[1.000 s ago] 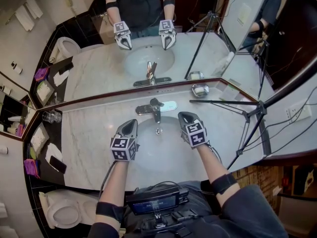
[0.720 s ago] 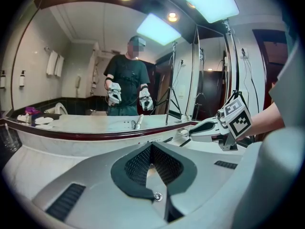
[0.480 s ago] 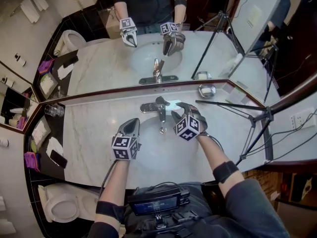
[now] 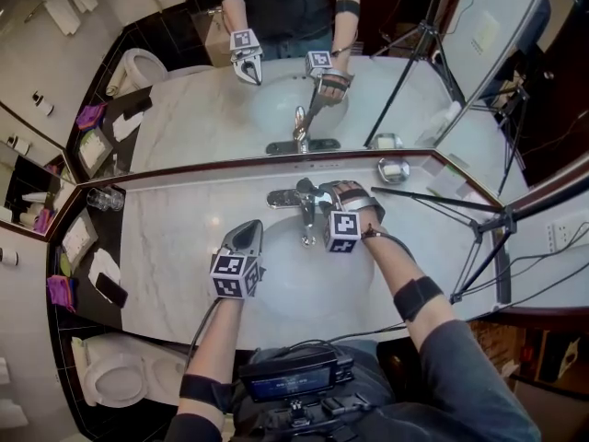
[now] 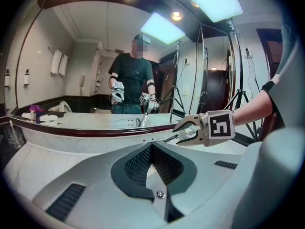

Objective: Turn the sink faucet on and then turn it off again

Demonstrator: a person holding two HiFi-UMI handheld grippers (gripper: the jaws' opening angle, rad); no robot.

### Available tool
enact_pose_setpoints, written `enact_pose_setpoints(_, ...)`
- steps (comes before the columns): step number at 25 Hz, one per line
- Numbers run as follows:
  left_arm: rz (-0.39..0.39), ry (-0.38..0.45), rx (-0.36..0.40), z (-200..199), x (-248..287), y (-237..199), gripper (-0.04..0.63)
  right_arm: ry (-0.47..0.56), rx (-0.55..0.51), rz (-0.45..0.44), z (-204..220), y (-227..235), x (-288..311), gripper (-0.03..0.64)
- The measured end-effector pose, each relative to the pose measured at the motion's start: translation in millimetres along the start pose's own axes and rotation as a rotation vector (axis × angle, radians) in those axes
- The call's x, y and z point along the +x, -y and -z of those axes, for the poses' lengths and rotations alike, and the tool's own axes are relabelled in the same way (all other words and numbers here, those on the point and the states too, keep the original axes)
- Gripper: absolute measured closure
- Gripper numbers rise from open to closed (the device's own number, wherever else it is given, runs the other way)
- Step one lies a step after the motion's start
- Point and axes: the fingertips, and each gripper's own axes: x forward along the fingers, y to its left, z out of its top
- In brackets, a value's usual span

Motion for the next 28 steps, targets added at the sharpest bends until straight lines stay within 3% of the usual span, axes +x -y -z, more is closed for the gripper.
enact_pose_setpoints(4,-0.006,-0.002,-0.003,1,-1,-3,0.595,-0.017,-0.084,-0.041,1,-11,10,0.419)
enact_pose_setpoints(9,-0.004,-0.008,-0.007,3,2,-4,0.595,-0.023,-0.132,-0.031,0,-12,11,0.455)
enact_pose_setpoints(28,0.024,-0.013,-0.002,1,12,4,0.595,-0.088,-0.144,-0.024,13,-27,12,0.465)
